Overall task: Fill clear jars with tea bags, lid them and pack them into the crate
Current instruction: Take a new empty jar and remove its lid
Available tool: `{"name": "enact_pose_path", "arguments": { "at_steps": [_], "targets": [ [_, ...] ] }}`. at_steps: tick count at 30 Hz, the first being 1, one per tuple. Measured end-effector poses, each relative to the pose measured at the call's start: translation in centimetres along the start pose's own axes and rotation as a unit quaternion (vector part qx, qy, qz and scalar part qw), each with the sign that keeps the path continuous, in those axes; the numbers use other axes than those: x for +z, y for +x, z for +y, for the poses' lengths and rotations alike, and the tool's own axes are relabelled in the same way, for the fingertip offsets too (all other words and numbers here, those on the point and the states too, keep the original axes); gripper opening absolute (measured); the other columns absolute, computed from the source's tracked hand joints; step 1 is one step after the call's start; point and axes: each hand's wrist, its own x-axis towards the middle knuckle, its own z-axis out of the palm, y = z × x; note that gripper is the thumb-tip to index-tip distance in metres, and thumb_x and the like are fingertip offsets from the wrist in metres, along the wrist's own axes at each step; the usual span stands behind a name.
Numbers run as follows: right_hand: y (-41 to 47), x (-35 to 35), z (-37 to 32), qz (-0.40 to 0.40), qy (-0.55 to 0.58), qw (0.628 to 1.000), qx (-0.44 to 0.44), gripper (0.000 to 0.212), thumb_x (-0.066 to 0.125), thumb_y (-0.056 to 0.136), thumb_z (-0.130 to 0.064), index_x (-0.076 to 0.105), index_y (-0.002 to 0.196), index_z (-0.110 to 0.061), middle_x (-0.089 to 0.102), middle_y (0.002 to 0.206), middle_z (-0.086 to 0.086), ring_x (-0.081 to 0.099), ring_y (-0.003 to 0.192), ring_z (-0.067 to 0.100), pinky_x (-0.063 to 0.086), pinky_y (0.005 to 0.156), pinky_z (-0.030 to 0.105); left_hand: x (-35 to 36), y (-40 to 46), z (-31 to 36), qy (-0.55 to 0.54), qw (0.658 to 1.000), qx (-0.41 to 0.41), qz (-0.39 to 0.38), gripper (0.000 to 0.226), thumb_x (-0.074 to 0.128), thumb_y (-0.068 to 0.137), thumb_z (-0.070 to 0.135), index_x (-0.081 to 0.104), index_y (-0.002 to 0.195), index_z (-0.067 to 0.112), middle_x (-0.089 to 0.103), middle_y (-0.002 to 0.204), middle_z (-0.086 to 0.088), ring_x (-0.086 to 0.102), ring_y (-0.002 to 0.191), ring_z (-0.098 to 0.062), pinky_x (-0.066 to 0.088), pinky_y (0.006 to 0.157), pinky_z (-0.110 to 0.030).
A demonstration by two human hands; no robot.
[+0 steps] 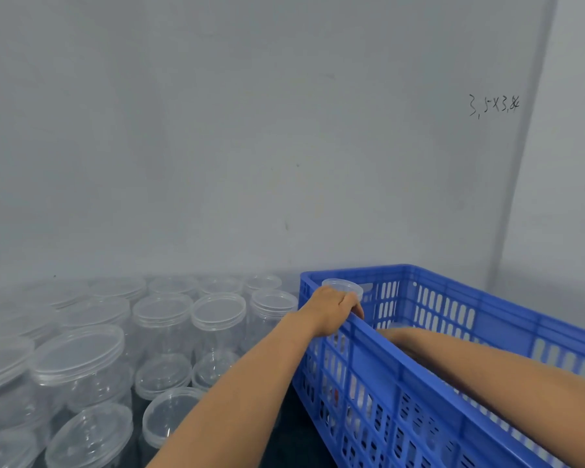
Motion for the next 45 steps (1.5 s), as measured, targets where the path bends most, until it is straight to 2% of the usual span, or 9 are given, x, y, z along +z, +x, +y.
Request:
{"name": "enact_pose_path", "arguments": {
  "at_steps": [8, 15, 18, 22, 27, 30, 36, 41, 45],
  "targets": [
    [-3.5, -3.1, -3.6, 0.021, 0.118, 0.988, -0.097, 0.031, 0.040, 0.100, -0.008, 0.058, 0.125, -0.006, 0.055, 0.129, 0.015, 0.053, 0.102, 0.030, 0.046, 0.084, 0.046, -1.2, -2.2, 1.8, -0.298, 0.951, -0.065, 0.056, 0.055, 0.014, 0.106, 0.040, 0.061, 0.104, 0.012, 0.061, 0.110, -0.005, 0.056, 0.108, -0.013, 0.035, 0.099, -0.022],
    [-7.1, -1.1, -5.5, 0.025, 0.157, 0.971, -0.181, 0.029, 0.037, 0.096, -0.002, 0.060, 0.113, -0.006, 0.064, 0.096, 0.010, 0.061, 0.084, 0.022, 0.046, 0.069, 0.032, -5.2, -6.9, 3.4, -0.296, 0.942, -0.065, 0.144, 0.064, 0.011, 0.106, 0.035, 0.062, 0.118, -0.003, 0.063, 0.120, -0.020, 0.053, 0.090, -0.010, 0.036, 0.069, -0.009],
    [-8.5, 1.4, -6.1, 0.041, 0.108, 0.970, -0.212, 0.027, 0.040, 0.093, -0.001, 0.064, 0.103, -0.009, 0.067, 0.091, 0.007, 0.063, 0.079, 0.016, 0.034, 0.060, 0.026, -7.0, -10.4, 2.1, -0.254, 0.946, -0.057, 0.195, 0.056, 0.022, 0.106, 0.032, 0.066, 0.110, -0.001, 0.067, 0.113, -0.016, 0.057, 0.088, -0.010, 0.040, 0.070, -0.009],
    [-9.9, 5.6, -6.6, 0.022, 0.094, 0.967, -0.237, 0.023, 0.045, 0.091, 0.001, 0.063, 0.099, -0.010, 0.065, 0.098, 0.009, 0.061, 0.088, 0.019, 0.044, 0.069, 0.026, -9.5, -15.6, -0.7, -0.123, 0.964, -0.057, 0.230, 0.023, 0.046, 0.100, 0.014, 0.068, 0.101, 0.005, 0.069, 0.105, -0.006, 0.060, 0.099, -0.019, 0.044, 0.089, -0.027],
    [-11.1, 11.7, -6.6, -0.028, 0.105, 0.969, -0.223, 0.023, 0.042, 0.094, -0.002, 0.061, 0.104, -0.009, 0.062, 0.101, 0.011, 0.062, 0.093, 0.024, 0.053, 0.076, 0.032, -12.2, -21.3, -2.8, 0.033, 0.949, -0.067, 0.306, 0.017, 0.056, 0.090, 0.005, 0.067, 0.099, 0.014, 0.068, 0.100, 0.004, 0.061, 0.100, -0.016, 0.045, 0.088, -0.026],
    [-12.1, 15.3, -7.1, -0.080, 0.119, 0.966, -0.216, 0.017, 0.045, 0.093, -0.001, 0.058, 0.100, -0.010, 0.059, 0.108, 0.013, 0.058, 0.107, 0.027, 0.050, 0.096, 0.042, -14.2, -24.2, -4.3, 0.220, 0.915, -0.104, 0.323, 0.025, 0.057, 0.089, 0.016, 0.062, 0.113, 0.017, 0.064, 0.116, 0.002, 0.055, 0.109, -0.019, 0.037, 0.092, -0.028],
    [-13.5, 22.2, -8.6, -0.116, 0.090, 0.959, -0.243, 0.046, 0.057, 0.086, 0.001, 0.048, 0.129, -0.012, 0.051, 0.129, 0.011, 0.049, 0.122, 0.026, 0.047, 0.099, 0.041, -16.5, -28.6, -6.3, 0.420, 0.830, -0.302, 0.208, 0.065, 0.048, 0.088, 0.063, 0.042, 0.131, 0.015, 0.051, 0.132, -0.006, 0.047, 0.122, -0.027, 0.033, 0.101, -0.039],
    [-12.9, 26.8, -8.9, -0.029, 0.003, 0.936, -0.350, 0.075, 0.062, 0.080, 0.003, 0.026, 0.143, -0.014, 0.044, 0.129, 0.012, 0.050, 0.108, 0.023, 0.045, 0.083, 0.029, -15.8, -30.5, -7.5, 0.419, 0.829, -0.330, 0.171, 0.095, 0.039, 0.078, 0.082, 0.033, 0.141, 0.011, 0.049, 0.141, -0.010, 0.040, 0.133, -0.030, 0.012, 0.117, -0.050],
    [-12.4, 28.7, -8.6, -0.042, 0.040, 0.924, -0.377, 0.094, 0.071, 0.073, 0.006, 0.015, 0.146, -0.011, 0.032, 0.146, 0.013, 0.038, 0.132, 0.029, 0.043, 0.103, 0.041, -15.0, -30.9, -7.6, 0.418, 0.845, -0.274, 0.190, 0.089, 0.051, 0.079, 0.073, 0.031, 0.140, 0.011, 0.052, 0.136, -0.007, 0.038, 0.135, -0.026, -0.006, 0.119, -0.050]
  ]
}}
